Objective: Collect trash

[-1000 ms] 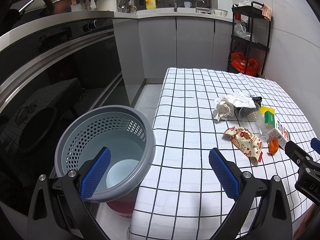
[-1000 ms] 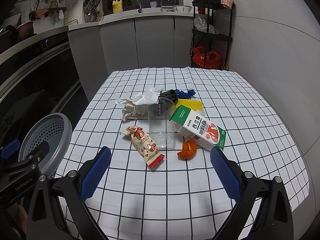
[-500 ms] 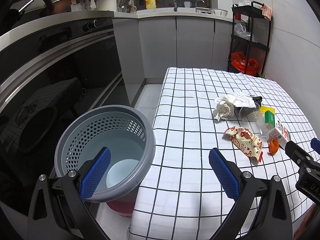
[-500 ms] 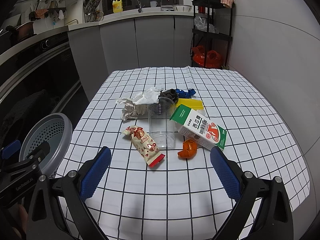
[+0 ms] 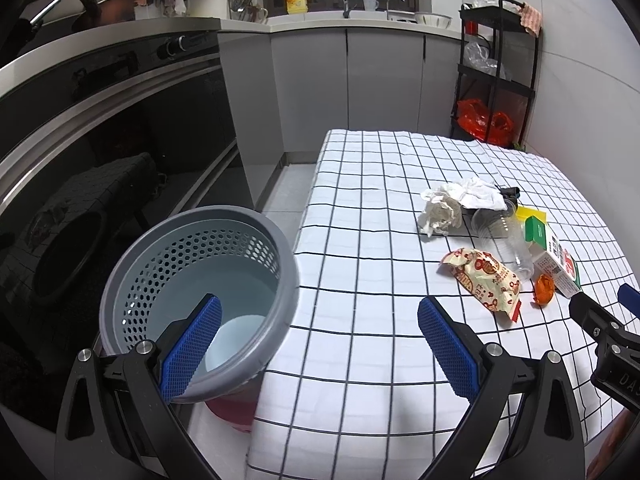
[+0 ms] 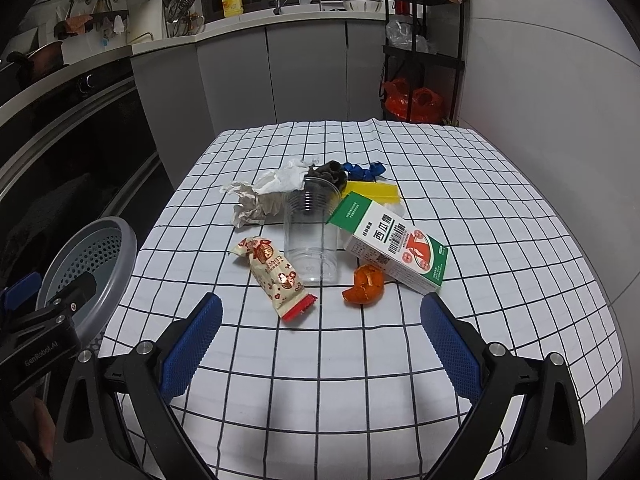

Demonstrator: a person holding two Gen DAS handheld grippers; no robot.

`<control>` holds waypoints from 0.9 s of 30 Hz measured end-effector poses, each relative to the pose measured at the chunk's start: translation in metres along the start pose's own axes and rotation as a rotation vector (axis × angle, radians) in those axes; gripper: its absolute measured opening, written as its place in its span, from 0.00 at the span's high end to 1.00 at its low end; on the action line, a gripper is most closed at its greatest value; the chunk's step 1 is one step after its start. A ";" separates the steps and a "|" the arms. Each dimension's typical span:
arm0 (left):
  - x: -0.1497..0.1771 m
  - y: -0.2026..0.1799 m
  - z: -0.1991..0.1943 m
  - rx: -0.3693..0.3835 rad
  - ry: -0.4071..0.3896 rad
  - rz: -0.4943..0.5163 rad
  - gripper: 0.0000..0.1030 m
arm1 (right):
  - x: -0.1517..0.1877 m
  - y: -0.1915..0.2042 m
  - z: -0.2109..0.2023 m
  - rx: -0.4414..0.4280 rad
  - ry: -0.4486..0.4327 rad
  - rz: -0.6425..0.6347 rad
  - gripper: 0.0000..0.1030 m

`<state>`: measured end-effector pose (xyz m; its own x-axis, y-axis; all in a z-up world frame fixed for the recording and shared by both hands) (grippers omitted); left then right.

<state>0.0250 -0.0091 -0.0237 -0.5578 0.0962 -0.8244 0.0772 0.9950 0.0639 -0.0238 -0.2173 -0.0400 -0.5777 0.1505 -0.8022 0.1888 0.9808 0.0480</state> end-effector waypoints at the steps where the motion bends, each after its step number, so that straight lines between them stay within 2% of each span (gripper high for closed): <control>1: 0.001 -0.004 0.002 0.005 0.003 0.004 0.06 | 0.002 -0.005 0.002 0.006 0.007 0.006 0.08; 10: 0.006 -0.038 0.018 0.039 0.036 0.033 0.06 | 0.009 -0.053 0.016 0.065 0.040 0.060 0.08; 15: 0.010 -0.057 0.030 0.057 0.060 0.041 0.06 | 0.004 -0.071 0.033 0.070 0.054 0.064 0.08; 21: 0.013 -0.074 0.039 0.082 0.080 0.042 0.06 | -0.004 -0.079 0.054 0.032 0.074 0.013 0.08; 27: 0.015 -0.086 0.046 0.089 0.093 0.040 0.06 | -0.012 -0.088 0.083 -0.082 0.134 -0.004 0.08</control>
Point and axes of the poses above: each gripper's, at about its wrist camera, not at the fingertips, and z roughly the way its jaws point, y to its left, x to its underside, the point moved 3 cm from there along z, roughly the way its jaws point, and after that the axes turned 8 degrees about -y, right-handed, at the moved point
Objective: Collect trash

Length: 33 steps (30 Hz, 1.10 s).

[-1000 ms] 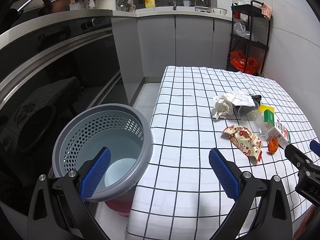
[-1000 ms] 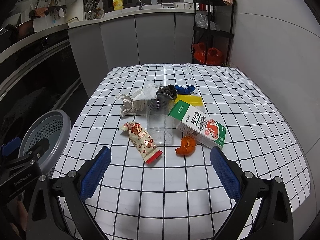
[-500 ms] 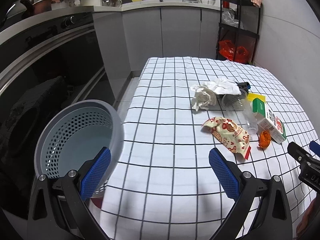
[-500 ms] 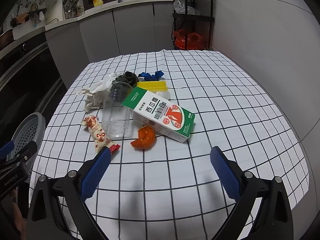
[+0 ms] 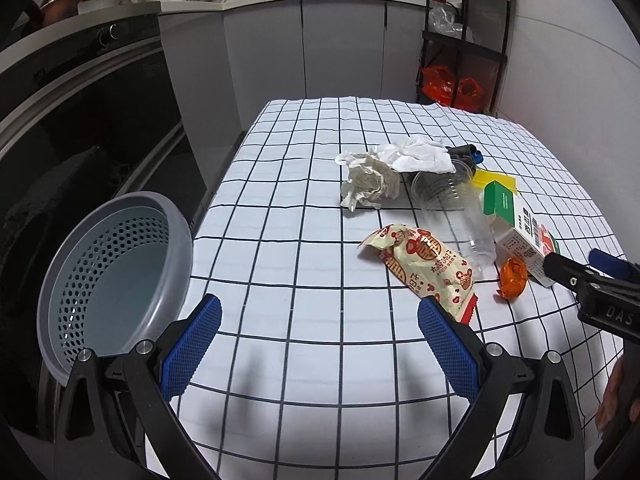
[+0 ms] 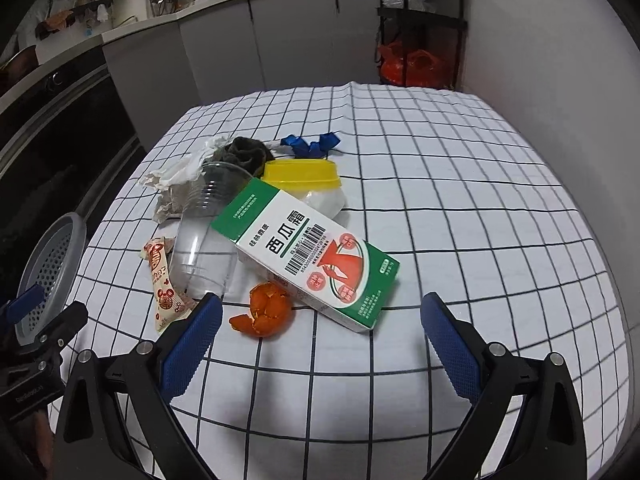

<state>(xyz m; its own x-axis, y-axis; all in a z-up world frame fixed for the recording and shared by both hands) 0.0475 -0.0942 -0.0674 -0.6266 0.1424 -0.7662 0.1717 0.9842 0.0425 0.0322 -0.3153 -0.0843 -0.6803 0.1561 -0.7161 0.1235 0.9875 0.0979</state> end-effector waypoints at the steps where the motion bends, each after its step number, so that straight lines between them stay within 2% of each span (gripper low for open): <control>1: 0.000 -0.001 0.001 0.000 0.003 0.001 0.06 | -0.001 -0.001 0.007 -0.018 0.019 -0.016 0.08; 10: 0.001 -0.012 0.007 0.000 0.013 0.020 0.06 | -0.016 -0.004 0.036 -0.080 0.034 -0.135 0.08; 17: 0.002 -0.014 0.010 -0.010 0.017 0.036 0.06 | -0.017 -0.004 0.057 -0.120 0.074 -0.183 0.08; 23: 0.003 -0.016 0.014 -0.010 0.023 0.040 0.06 | -0.014 -0.003 0.059 -0.155 0.072 -0.190 0.09; 24: 0.003 -0.017 0.015 -0.008 0.024 0.041 0.06 | -0.014 -0.002 0.057 -0.160 0.070 -0.193 0.10; 26: 0.003 -0.019 0.015 0.000 0.023 0.042 0.06 | -0.014 -0.002 0.054 -0.164 0.064 -0.192 0.21; 33: 0.002 -0.024 0.011 0.018 0.011 0.047 0.06 | -0.013 -0.004 0.045 -0.176 0.055 -0.166 0.37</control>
Point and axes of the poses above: each gripper's, at about its wrist camera, not at the fingertips, and z roughly the way its jaws point, y to its left, x to its underside, the point moved 3 cm from there along z, roughly the way its jaws point, and after that the axes turned 8 degrees about -y, right-handed, at the moved point
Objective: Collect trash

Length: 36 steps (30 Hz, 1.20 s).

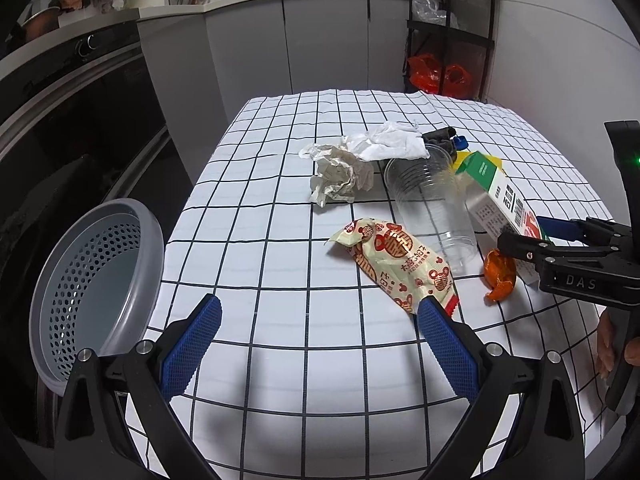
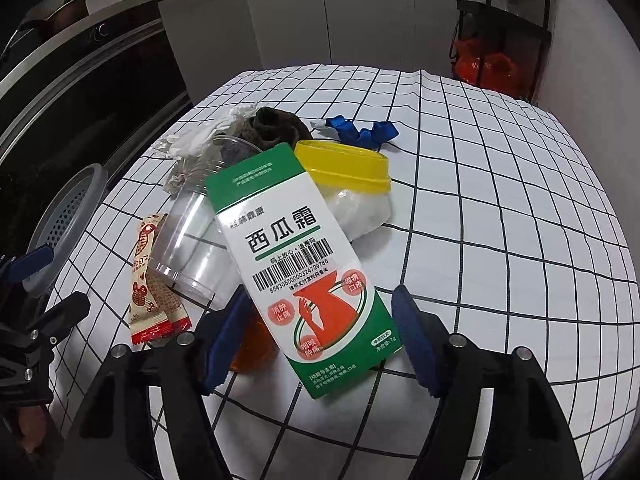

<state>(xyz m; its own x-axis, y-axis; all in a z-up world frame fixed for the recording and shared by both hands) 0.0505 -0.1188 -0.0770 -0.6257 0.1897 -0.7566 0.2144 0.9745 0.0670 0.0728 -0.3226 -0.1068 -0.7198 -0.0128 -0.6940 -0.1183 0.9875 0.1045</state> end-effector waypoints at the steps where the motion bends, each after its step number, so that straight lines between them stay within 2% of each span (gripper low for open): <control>1: 0.000 -0.001 0.000 0.003 0.000 -0.001 0.06 | -0.001 -0.001 -0.002 0.000 -0.005 0.012 0.41; 4: 0.000 -0.002 0.001 0.005 -0.001 -0.004 0.06 | -0.002 -0.004 -0.009 0.009 -0.019 0.045 0.45; 24: -0.004 -0.005 -0.008 0.020 -0.023 -0.012 0.06 | 0.003 0.010 -0.065 0.139 -0.136 0.165 0.47; 36: 0.001 -0.017 -0.006 0.043 -0.020 0.001 0.06 | 0.004 0.010 -0.082 0.149 -0.183 0.223 0.47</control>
Point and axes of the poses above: each gripper's, at about its wrist camera, not at the fingertips, and z roughly the way its jaws point, y to its left, x to its underside, the point moved 3 cm from there along z, roughly the way its jaws point, and after that the axes turned 8 degrees about -y, right-handed, at the moved point
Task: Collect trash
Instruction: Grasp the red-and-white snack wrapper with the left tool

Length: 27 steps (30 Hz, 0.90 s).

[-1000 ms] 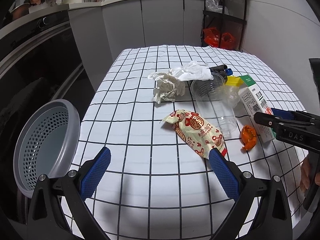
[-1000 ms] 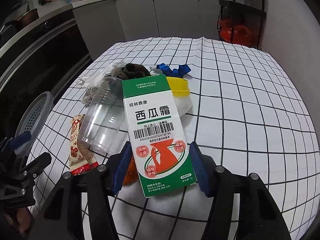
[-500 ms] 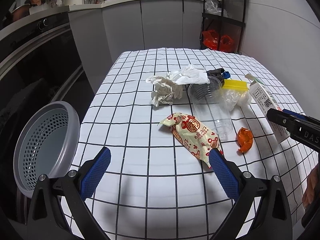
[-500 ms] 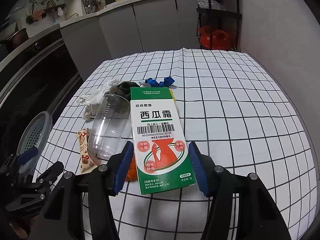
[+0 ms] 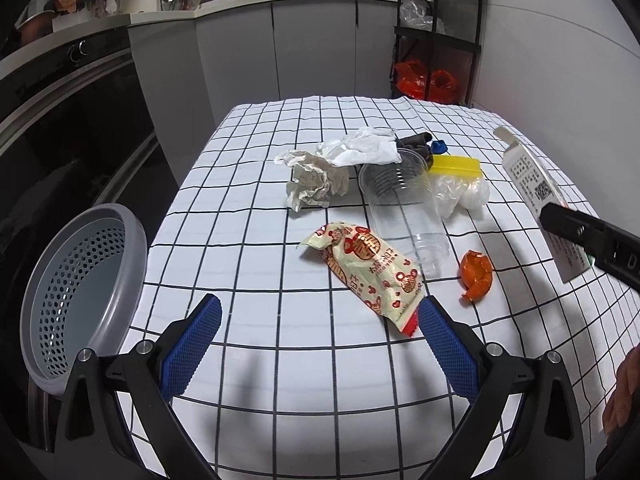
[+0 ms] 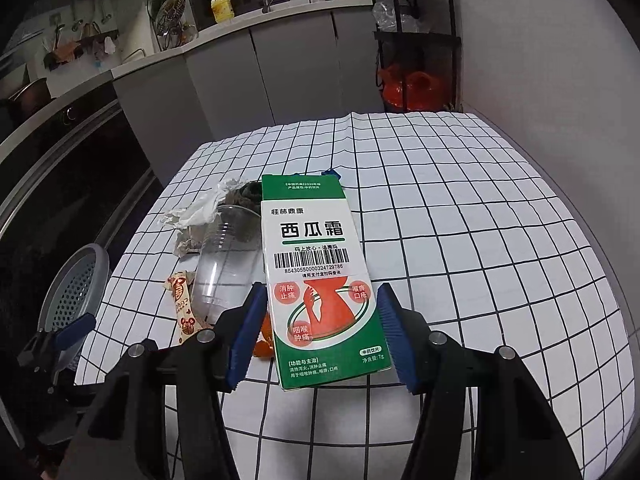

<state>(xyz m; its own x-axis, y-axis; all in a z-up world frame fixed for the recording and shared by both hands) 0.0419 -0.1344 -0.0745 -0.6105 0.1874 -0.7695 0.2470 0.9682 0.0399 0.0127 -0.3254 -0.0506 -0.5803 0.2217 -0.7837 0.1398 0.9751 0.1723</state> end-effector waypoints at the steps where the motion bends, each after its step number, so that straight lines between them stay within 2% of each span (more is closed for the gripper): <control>1: 0.001 -0.001 0.001 0.007 0.006 -0.002 0.06 | -0.001 -0.001 0.000 -0.006 -0.002 0.011 0.47; 16: -0.001 -0.025 0.033 0.006 0.052 -0.018 0.06 | -0.008 -0.003 0.003 -0.025 -0.006 0.049 0.47; 23: -0.001 -0.021 0.048 0.022 0.068 -0.057 0.09 | -0.007 -0.001 0.005 -0.025 -0.003 0.041 0.47; 26: 0.000 -0.022 0.051 0.024 0.072 -0.041 0.27 | -0.006 0.001 0.006 -0.028 0.002 0.036 0.47; 27: 0.001 -0.022 0.052 0.032 0.082 -0.037 0.38 | -0.006 0.001 0.006 -0.029 0.002 0.034 0.47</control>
<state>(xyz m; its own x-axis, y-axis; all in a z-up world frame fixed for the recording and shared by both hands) 0.0752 -0.1646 -0.1096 -0.6786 0.1659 -0.7156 0.2461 0.9692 -0.0087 0.0214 -0.3259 -0.0493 -0.5776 0.2547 -0.7756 0.1359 0.9668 0.2163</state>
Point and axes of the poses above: each gripper's, at about its wrist camera, not at the fingertips, and z roughly the way its jaws point, y to its left, x to its underside, the point moved 3 cm from there along z, roughly the way its jaws point, and after that the axes turned 8 degrees about -y, right-handed, at the moved point
